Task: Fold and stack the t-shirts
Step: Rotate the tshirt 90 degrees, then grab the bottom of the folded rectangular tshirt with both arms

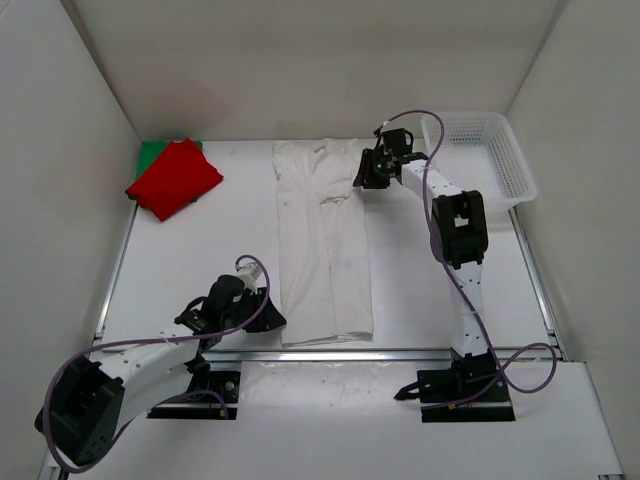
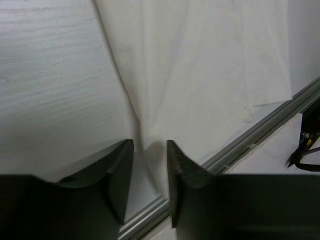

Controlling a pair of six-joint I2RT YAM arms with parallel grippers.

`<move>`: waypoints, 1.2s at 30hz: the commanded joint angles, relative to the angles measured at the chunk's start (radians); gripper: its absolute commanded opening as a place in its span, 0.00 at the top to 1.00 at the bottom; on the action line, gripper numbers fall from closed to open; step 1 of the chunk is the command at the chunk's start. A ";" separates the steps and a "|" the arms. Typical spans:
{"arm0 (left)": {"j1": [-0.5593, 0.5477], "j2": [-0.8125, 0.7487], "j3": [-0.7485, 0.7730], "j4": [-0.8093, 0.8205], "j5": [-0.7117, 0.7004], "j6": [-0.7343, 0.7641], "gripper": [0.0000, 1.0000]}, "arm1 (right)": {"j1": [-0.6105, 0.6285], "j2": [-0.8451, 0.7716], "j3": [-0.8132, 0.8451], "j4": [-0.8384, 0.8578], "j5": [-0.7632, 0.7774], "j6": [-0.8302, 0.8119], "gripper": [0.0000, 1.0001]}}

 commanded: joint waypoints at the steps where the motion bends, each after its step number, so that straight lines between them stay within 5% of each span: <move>1: 0.031 -0.051 -0.002 -0.056 0.017 -0.031 0.52 | -0.025 -0.205 -0.118 -0.043 0.065 -0.044 0.60; 5: 0.089 -0.054 0.016 -0.125 0.044 0.033 0.01 | -0.048 -0.475 -0.566 0.167 0.061 0.006 0.54; 9: 0.068 -0.034 -0.004 -0.102 0.079 0.027 0.01 | -0.021 -0.749 -0.899 0.313 -0.006 0.066 0.54; 12: 0.040 -0.046 -0.005 -0.134 0.083 0.033 0.01 | 0.035 -0.907 -1.136 0.359 -0.052 0.058 0.64; 15: 0.064 -0.149 -0.035 -0.208 0.087 0.029 0.24 | 0.136 -1.086 -1.358 0.320 -0.016 0.074 0.69; 18: 0.034 -0.198 -0.033 -0.252 0.089 0.009 0.44 | 0.196 -1.288 -1.510 0.296 -0.023 0.147 0.63; 26: -0.014 -0.181 -0.047 -0.259 0.096 -0.020 0.46 | 0.342 -1.500 -1.680 0.208 -0.006 0.288 0.56; 36: -0.073 -0.122 -0.036 -0.220 0.087 -0.020 0.43 | 0.395 -1.473 -1.754 0.306 -0.034 0.362 0.63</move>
